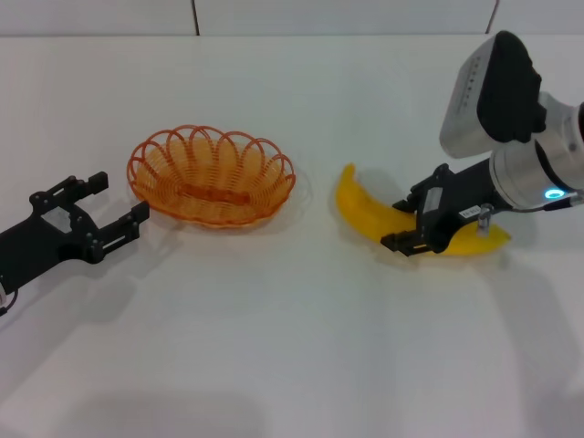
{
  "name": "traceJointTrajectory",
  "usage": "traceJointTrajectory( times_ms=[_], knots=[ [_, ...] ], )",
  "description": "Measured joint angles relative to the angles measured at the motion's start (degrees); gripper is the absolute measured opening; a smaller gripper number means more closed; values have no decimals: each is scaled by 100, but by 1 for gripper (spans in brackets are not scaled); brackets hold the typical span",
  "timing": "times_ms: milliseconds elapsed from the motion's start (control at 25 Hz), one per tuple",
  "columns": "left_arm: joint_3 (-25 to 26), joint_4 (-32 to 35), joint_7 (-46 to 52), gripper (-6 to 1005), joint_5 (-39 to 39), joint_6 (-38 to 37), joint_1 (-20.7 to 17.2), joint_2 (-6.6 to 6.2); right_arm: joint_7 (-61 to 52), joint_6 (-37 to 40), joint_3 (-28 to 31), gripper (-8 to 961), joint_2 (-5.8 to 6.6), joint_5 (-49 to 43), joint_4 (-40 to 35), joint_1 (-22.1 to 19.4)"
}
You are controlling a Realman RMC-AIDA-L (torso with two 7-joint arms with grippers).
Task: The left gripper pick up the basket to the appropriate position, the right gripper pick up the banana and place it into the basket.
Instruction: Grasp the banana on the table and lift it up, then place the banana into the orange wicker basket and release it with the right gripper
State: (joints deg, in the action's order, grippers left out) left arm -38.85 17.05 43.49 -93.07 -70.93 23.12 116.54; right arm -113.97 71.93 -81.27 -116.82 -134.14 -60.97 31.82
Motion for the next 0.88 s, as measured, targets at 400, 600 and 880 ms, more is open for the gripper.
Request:
traceJointTrajectory(
  times_ms=[400, 600, 880],
  knots=[
    [0, 0, 2, 756, 17, 0, -4, 4, 635, -66, 127, 492, 7, 885, -78, 18],
    [0, 0, 2, 756, 18, 0, -16, 8, 1422, -72, 151, 494, -6, 1818, -107, 20],
    [0, 0, -5, 756, 16, 0, -3, 18, 2770, -148, 1, 498, -29, 3371, 120, 53]
  ],
)
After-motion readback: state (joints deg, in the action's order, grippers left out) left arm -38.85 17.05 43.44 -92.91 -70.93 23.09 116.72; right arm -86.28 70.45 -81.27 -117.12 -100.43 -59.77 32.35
